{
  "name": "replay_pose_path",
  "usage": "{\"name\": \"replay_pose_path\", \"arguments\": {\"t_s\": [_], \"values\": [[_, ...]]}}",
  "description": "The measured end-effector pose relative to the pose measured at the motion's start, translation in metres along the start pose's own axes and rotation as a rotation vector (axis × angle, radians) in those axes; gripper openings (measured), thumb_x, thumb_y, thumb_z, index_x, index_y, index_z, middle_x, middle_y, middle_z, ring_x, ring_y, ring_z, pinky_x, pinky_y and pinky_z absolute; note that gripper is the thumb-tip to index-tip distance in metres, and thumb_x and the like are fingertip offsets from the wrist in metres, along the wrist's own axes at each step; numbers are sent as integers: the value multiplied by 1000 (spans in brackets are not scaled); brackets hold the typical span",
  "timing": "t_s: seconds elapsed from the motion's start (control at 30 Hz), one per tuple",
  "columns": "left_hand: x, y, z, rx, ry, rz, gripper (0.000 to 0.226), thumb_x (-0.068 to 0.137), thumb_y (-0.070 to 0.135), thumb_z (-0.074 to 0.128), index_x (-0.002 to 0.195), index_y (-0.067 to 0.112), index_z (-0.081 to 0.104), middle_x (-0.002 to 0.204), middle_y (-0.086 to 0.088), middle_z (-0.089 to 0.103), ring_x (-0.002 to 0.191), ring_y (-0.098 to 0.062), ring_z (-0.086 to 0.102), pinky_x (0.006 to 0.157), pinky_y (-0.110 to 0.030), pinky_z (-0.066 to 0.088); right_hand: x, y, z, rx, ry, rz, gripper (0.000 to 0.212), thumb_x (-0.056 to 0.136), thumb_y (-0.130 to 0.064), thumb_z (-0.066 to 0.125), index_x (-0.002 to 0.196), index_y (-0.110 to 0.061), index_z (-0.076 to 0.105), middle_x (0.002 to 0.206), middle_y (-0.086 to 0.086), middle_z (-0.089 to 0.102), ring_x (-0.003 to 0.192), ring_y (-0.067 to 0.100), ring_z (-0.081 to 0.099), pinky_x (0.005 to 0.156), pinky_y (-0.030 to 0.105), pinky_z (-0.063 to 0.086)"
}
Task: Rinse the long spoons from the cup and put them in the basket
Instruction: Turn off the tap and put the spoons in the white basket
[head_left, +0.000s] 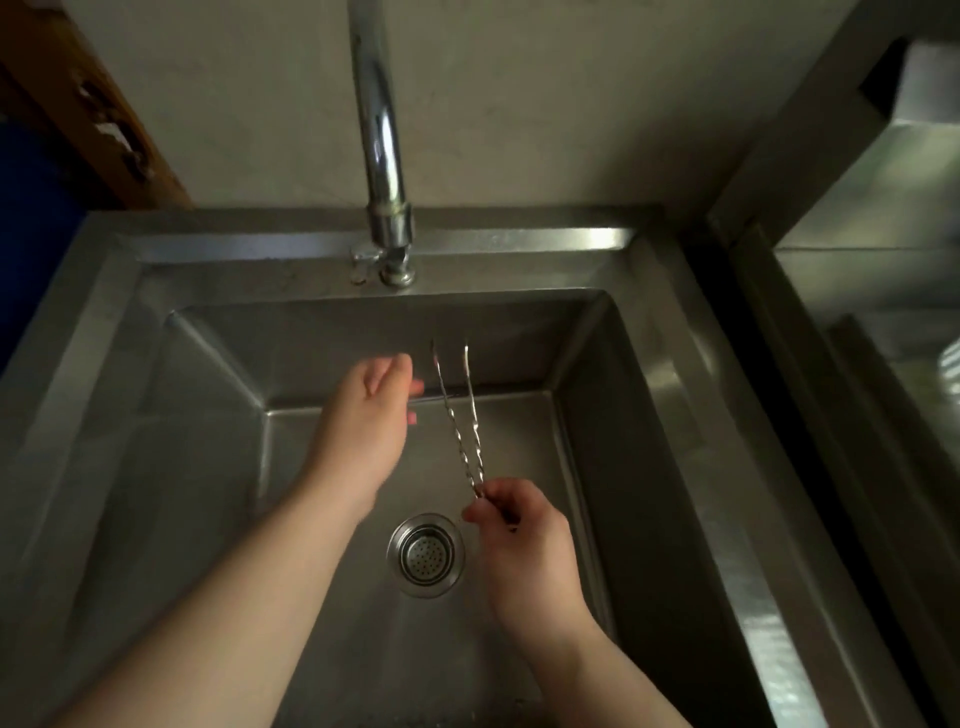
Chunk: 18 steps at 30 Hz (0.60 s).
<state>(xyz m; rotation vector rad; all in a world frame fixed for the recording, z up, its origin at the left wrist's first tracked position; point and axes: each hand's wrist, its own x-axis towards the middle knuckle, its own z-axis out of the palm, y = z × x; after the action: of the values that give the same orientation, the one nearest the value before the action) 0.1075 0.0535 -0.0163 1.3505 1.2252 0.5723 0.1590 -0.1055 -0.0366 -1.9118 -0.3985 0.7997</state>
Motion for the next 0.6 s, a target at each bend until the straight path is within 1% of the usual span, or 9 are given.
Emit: {"name": "replay_pose_path", "arguments": {"t_s": [0.07, 0.1, 0.13, 0.2, 0.27, 0.3, 0.37, 0.47, 0.6], "values": [[-27, 11, 7, -152, -181, -77, 50, 75, 72, 52, 95, 28, 67, 99, 4, 79, 48, -3, 54, 49, -24, 37, -11, -19, -16, 14, 10, -19, 21, 87, -11, 68, 79, -30, 66, 77, -20, 73, 67, -4, 65, 60, 8, 45], [-40, 18, 11, -201, -262, -59, 50, 74, 71, 56, 94, 27, 71, 98, 3, 79, 47, -4, 50, 45, -19, 36, -16, -28, -25, 5, 16, -26, 19, 86, -12, 69, 78, -30, 67, 77, -17, 73, 67, -2, 65, 60, 10, 46], [-51, 28, 15, -226, -316, -21, 41, 77, 65, 62, 93, 29, 74, 97, 1, 79, 48, -4, 48, 44, -17, 36, -21, -36, -34, -11, 23, -36, 19, 85, -14, 69, 77, -30, 66, 75, -14, 73, 66, -1, 64, 61, 11, 46], [-68, 52, 24, -259, -333, 41, 10, 87, 39, 70, 89, 31, 77, 87, 2, 78, 52, -5, 47, 46, -15, 37, -33, -53, -56, -34, 24, -53, 22, 85, -15, 68, 74, -33, 65, 73, -14, 72, 63, 0, 63, 59, 11, 46], [-80, 75, 36, -293, -364, 100, 19, 94, 17, 64, 82, 25, 77, 73, 2, 72, 51, -5, 47, 46, -15, 36, -45, -70, -79, -19, 10, -57, 25, 88, -14, 66, 75, -35, 64, 72, -15, 71, 60, 0, 65, 57, 11, 47], [-85, 85, 42, -304, -386, 128, 23, 95, 13, 61, 80, 23, 76, 70, 2, 70, 50, -5, 46, 46, -15, 36, -51, -78, -90, -13, 2, -63, 24, 90, -15, 65, 77, -36, 64, 74, -14, 72, 61, 2, 66, 56, 11, 48], [-100, 113, 62, -331, -452, 162, 24, 94, 11, 60, 78, 21, 75, 68, 0, 69, 49, -5, 45, 45, -14, 36, -64, -93, -122, -40, 21, -90, 18, 92, -21, 61, 80, -35, 64, 74, -11, 71, 62, 3, 66, 58, 13, 49], [-124, 159, 99, -414, -514, 157, 29, 94, 12, 60, 72, 21, 75, 66, 0, 70, 45, -4, 43, 42, -13, 34, -89, -105, -179, -91, 59, -118, 17, 94, -25, 55, 80, -30, 62, 65, -17, 68, 56, -3, 62, 56, 9, 44], [-162, 206, 162, -384, -647, 208, 11, 77, 32, 70, 69, 25, 75, 70, -2, 74, 42, -3, 43, 41, -12, 35, -123, -117, -249, -64, 188, -131, 18, 95, -19, 58, 78, -22, 62, 63, -6, 70, 53, 3, 65, 57, 16, 50]]}}
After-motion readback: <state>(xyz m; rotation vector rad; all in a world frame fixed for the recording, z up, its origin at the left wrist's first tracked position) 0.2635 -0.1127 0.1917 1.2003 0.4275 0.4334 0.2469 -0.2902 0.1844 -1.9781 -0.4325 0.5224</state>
